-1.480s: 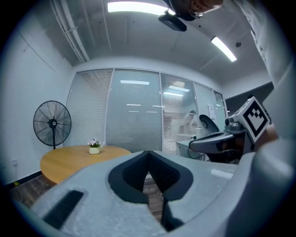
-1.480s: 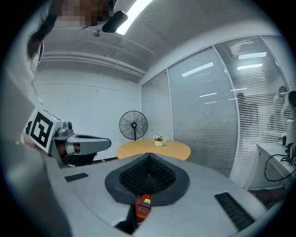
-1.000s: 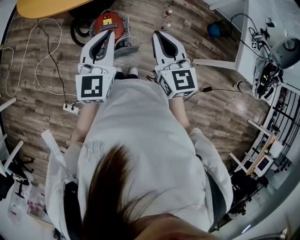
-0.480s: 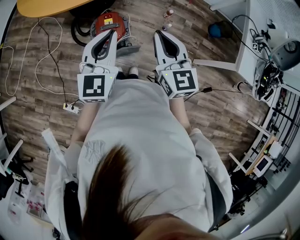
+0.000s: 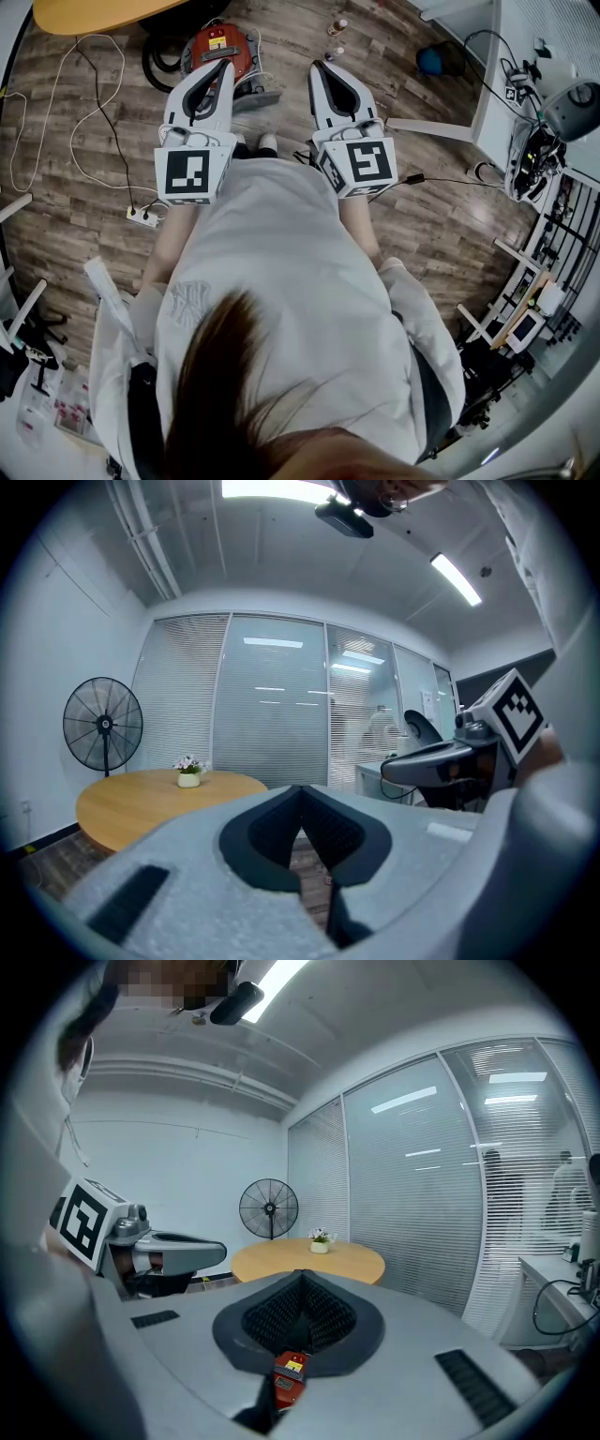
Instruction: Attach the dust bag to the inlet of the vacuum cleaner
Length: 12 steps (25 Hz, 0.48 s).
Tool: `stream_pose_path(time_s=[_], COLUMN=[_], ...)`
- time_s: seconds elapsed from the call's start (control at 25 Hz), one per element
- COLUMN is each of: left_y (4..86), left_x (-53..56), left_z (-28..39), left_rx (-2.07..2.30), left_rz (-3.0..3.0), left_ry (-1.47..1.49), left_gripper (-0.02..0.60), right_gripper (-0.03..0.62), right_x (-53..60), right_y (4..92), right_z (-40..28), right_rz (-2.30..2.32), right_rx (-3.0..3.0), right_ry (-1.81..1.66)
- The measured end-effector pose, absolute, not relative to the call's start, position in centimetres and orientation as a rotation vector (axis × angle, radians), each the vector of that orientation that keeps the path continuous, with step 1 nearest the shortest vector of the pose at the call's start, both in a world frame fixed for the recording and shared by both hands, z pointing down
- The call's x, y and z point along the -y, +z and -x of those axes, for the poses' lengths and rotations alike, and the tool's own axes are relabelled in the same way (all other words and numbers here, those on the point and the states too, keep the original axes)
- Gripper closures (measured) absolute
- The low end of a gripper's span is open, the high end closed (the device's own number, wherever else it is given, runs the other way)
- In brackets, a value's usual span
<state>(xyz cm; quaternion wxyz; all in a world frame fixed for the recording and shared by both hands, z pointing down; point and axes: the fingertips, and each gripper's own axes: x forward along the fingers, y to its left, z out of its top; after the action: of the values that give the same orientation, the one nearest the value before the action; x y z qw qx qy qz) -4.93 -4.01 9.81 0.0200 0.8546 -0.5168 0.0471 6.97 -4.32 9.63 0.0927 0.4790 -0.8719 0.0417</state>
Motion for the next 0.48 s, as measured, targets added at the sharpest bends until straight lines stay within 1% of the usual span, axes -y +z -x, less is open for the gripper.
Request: stream_pose_path(time_s=[0.48], left_y=[10.01], left_x=[4.44], left_z=[4.85], left_rx=[1.592], left_rz=[-2.649], left_ry=[0.143], left_gripper=[0.565], right_gripper=[0.592], right_x=[4.69], right_y=[9.77], right_z=[-7.04], right_rz=[-1.429], right_rx=[2.581], right_ry=[0.128])
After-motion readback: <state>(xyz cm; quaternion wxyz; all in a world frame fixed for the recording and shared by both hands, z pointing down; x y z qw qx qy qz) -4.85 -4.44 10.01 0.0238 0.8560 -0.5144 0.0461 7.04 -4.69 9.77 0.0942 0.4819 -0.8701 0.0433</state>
